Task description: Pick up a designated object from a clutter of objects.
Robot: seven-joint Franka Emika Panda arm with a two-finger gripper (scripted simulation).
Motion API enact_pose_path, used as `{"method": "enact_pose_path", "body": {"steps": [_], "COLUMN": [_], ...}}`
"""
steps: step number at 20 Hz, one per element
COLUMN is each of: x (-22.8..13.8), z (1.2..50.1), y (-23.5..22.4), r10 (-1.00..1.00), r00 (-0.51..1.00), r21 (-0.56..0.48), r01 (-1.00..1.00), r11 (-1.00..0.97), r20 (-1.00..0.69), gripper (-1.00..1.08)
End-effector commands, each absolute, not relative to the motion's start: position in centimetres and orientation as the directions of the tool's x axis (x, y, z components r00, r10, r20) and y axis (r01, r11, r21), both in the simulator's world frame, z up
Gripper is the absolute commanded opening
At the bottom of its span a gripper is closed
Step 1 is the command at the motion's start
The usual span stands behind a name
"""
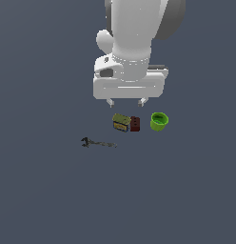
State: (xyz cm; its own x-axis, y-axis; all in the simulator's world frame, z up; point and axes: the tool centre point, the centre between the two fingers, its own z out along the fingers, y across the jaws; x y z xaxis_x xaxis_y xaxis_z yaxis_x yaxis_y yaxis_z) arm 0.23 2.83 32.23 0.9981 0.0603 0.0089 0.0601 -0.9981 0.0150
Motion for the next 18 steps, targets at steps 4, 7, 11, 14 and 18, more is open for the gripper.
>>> {"method": "enact_pose_path", "body": {"steps": [4,7,11,14,18], "x": [0.2,0.2,0.2,0.1,-0.5], "z": [32.2,32.1,32.1,31.6,29.9], "y": [2.9,3.2,3.2,3.5,4.5], "r10": [0.060,0.059,0.058,0.049,0.020], "r00": [0.998,0.998,0.998,0.999,0.998], "r21": [0.010,0.000,-0.001,-0.009,-0.033], "r01": [0.060,0.059,0.058,0.049,0.018], "r11": [-0.998,-0.998,-0.998,-0.999,-0.999], "r20": [0.005,-0.001,-0.003,-0.016,-0.060], "gripper": [0.28,0.28,0.28,0.28,0.28]}}
